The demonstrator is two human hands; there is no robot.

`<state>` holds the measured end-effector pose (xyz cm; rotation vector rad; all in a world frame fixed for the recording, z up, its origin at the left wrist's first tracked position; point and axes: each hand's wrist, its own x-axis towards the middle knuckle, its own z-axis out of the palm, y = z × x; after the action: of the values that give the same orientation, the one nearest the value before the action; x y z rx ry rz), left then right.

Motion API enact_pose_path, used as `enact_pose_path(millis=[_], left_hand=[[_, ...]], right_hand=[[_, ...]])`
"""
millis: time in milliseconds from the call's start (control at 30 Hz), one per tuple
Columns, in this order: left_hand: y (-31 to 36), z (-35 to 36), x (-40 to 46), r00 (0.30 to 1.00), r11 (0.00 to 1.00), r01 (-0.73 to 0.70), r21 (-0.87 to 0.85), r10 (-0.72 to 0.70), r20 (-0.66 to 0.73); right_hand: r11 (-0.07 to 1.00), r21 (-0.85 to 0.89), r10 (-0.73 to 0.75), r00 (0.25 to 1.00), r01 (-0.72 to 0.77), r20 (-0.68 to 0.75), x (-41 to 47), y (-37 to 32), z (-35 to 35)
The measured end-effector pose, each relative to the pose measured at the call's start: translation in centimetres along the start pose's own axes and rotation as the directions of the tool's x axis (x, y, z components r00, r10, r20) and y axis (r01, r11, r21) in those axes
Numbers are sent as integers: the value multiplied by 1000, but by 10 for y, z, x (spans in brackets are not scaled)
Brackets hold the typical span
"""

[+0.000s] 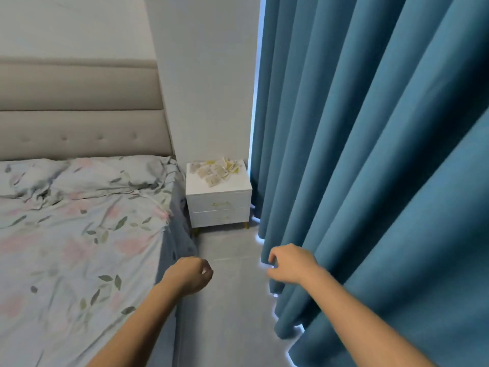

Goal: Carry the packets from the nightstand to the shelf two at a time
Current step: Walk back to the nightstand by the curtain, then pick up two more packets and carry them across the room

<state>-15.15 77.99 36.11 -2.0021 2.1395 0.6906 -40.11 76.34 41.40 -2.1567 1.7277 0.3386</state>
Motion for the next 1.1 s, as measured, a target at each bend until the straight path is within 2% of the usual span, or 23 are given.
enact_pose_path(millis=[167, 367, 633, 700, 933, 1100], left_hand=[[-20, -56, 87, 999, 999, 14, -39, -16, -51], [-40, -82, 174, 996, 993, 27, -114, -35, -77], [-81, -132, 324, 985, 985, 145, -97, -152, -77], [-85, -144, 355, 979, 974, 195, -113, -201, -43], [-118, -178, 435, 946, 933, 320, -164, -324, 2], [-157, -200, 516, 933, 913, 354, -203, -359, 12]], right_hand=[[1000, -11, 14, 1000, -14, -3, 99, 7, -44], [999, 27, -47, 997, 45, 59, 210, 8, -72], [991, 11, -137, 988, 136, 71, 393, 15, -128], [986, -6, -166, 980, 167, 114, 435, 14, -142], [947, -115, -273, 938, 302, 212, 575, -23, -195], [941, -91, -295, 924, 325, 242, 680, -53, -200]])
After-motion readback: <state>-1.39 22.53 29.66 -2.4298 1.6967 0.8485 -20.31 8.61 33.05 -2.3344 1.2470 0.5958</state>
